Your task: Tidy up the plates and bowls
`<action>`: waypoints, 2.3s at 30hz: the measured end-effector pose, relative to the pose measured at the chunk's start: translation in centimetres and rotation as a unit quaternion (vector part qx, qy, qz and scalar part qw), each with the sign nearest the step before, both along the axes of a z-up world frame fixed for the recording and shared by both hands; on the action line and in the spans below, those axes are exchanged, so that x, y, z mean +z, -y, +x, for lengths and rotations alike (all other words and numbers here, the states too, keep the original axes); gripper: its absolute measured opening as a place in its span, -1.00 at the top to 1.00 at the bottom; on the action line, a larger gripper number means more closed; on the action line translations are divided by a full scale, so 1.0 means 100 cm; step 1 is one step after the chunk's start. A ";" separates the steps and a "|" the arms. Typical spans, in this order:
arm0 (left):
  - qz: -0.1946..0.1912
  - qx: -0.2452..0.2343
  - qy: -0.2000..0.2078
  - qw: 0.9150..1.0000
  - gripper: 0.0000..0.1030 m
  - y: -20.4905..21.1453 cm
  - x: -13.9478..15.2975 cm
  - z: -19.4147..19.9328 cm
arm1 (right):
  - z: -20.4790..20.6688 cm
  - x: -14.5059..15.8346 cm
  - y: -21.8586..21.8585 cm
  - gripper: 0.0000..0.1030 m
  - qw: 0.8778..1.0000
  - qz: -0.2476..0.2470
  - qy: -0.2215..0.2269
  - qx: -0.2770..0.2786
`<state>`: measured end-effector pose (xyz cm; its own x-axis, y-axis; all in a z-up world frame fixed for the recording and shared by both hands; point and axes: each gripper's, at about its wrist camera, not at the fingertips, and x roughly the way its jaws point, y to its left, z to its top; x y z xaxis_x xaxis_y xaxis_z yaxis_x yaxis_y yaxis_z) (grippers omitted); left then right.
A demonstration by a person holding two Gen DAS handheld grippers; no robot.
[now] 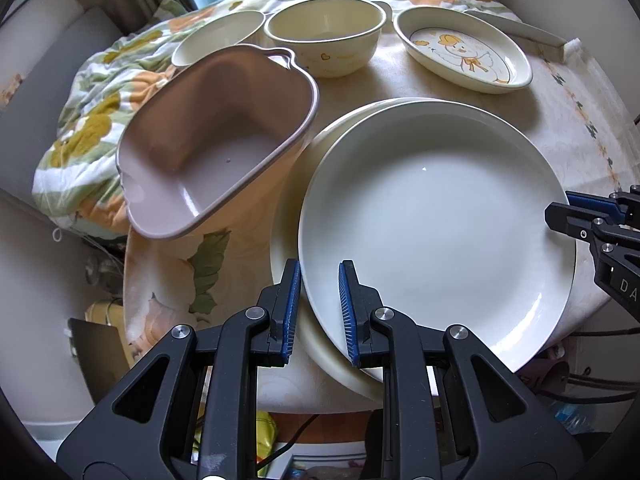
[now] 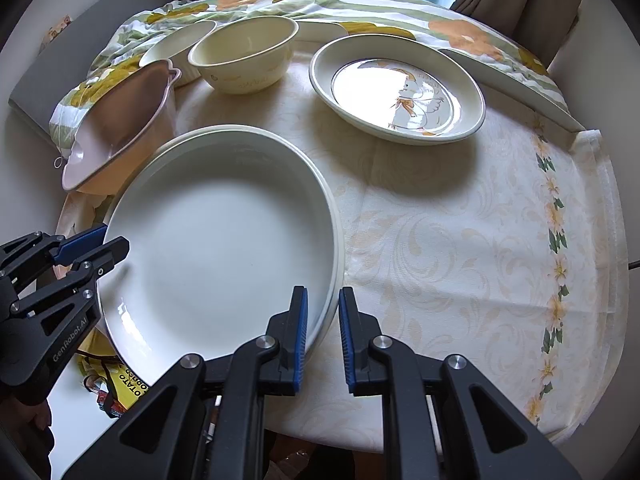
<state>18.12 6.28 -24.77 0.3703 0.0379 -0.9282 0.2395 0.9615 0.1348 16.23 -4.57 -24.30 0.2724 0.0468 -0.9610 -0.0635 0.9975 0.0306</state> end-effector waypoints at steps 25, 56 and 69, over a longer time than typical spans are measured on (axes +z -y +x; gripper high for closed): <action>-0.051 -0.017 0.172 0.984 0.35 0.006 0.140 0.002 | -0.026 0.095 0.048 -0.77 0.990 0.069 0.117 -0.040; -0.205 0.194 -0.041 0.958 -0.10 0.106 -0.011 0.151 | 0.191 0.006 0.187 -0.32 0.973 0.162 0.024 0.164; -0.184 0.233 -0.044 0.954 0.62 0.112 -0.047 0.172 | 0.228 -0.043 0.169 0.54 0.959 0.182 -0.005 0.218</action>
